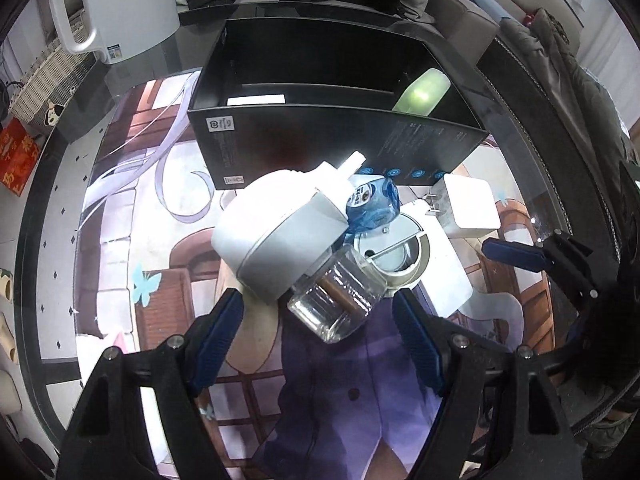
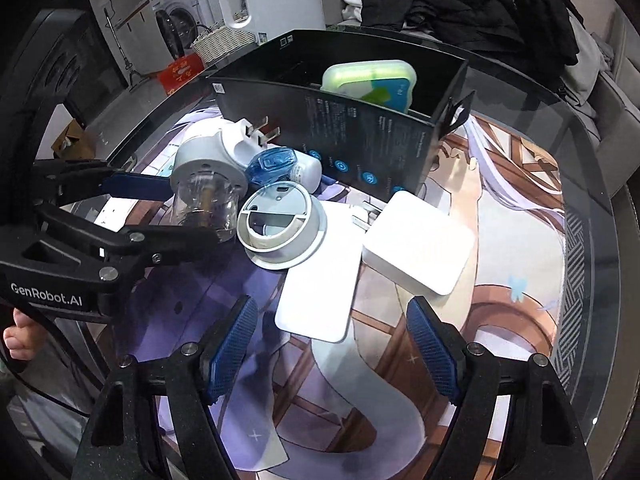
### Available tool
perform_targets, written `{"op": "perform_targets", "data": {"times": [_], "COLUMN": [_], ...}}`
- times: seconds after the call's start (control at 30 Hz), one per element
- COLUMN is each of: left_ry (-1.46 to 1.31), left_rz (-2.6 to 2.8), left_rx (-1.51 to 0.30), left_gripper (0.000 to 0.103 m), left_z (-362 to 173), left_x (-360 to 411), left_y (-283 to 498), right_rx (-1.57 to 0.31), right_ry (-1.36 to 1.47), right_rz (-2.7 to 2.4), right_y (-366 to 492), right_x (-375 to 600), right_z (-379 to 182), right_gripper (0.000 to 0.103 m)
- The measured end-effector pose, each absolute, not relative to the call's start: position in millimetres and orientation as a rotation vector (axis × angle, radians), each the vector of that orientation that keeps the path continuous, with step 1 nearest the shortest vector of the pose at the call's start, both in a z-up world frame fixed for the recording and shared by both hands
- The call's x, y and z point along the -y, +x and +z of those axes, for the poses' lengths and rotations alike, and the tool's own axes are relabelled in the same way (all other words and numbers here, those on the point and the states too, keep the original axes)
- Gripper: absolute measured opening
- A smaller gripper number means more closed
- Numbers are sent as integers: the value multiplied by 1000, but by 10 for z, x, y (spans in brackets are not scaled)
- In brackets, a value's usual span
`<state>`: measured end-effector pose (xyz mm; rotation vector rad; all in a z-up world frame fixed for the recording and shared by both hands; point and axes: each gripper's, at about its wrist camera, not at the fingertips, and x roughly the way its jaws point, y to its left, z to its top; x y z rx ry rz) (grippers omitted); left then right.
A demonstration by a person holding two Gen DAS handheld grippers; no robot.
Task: Organize rigid objects
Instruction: 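Grasp the white glass-jar diffuser with the left tool while the right tool grasps the white power bank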
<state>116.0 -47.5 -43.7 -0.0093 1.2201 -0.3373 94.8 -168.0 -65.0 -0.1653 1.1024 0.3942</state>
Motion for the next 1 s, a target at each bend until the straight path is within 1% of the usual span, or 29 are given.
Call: {"op": "perform_targets", "data": {"times": [0.07, 0.23, 0.3, 0.33, 0.37, 0.4, 0.43, 0.47, 0.5, 0.57, 0.67, 0.83, 0.87, 0.97, 1.0], "left_ry": [-26, -81, -73, -60, -50, -42, -36, -30, -21, -9, 19, 82, 91, 102, 103], "left_rz": [-327, -325, -327, -327, -323, -317, -309, -306, -295, -286, -277, -272, -271, -271, -273], "left_rx": [-1240, -1270, -1263, -1260, -1259, -1260, -1264, -1258, -1257, -1251, -1246, -1234, -1230, -1213, -1212], "left_gripper": [77, 76, 73, 72, 68, 62, 58, 49, 44, 44, 43, 44, 45, 56, 56], "left_z": [-481, -548, -537, -537, -539, -543, -549, -543, -537, -536, -538, -508, -499, -469, -455], "left_x": [470, 368, 317, 291, 255, 207, 167, 119, 75, -10, -57, 44, 66, 121, 135], "left_y": [1218, 1265, 1235, 1213, 1198, 1183, 1165, 1147, 1134, 1106, 1078, 1069, 1074, 1113, 1106], "right_rx": [-1107, -1121, -1123, -1125, -1126, -1127, -1128, -1129, -1130, -1129, -1130, -1122, -1118, -1106, -1103], "right_ry": [-177, -204, -216, -217, -216, -213, -210, -208, -206, -204, -220, -241, -251, -263, -265], "right_rz": [394, 378, 368, 364, 359, 355, 352, 349, 346, 342, 337, 353, 354, 359, 360], "right_y": [956, 984, 983, 981, 988, 990, 985, 979, 976, 956, 952, 952, 956, 970, 981], "right_x": [1633, 1574, 1577, 1589, 1611, 1631, 1644, 1656, 1664, 1705, 1662, 1572, 1544, 1480, 1455], "right_z": [-681, -750, -751, -751, -748, -744, -743, -742, -740, -724, -728, -720, -722, -729, -734], "right_gripper": [79, 70, 61, 58, 54, 51, 50, 47, 44, 42, 41, 41, 41, 42, 44]}}
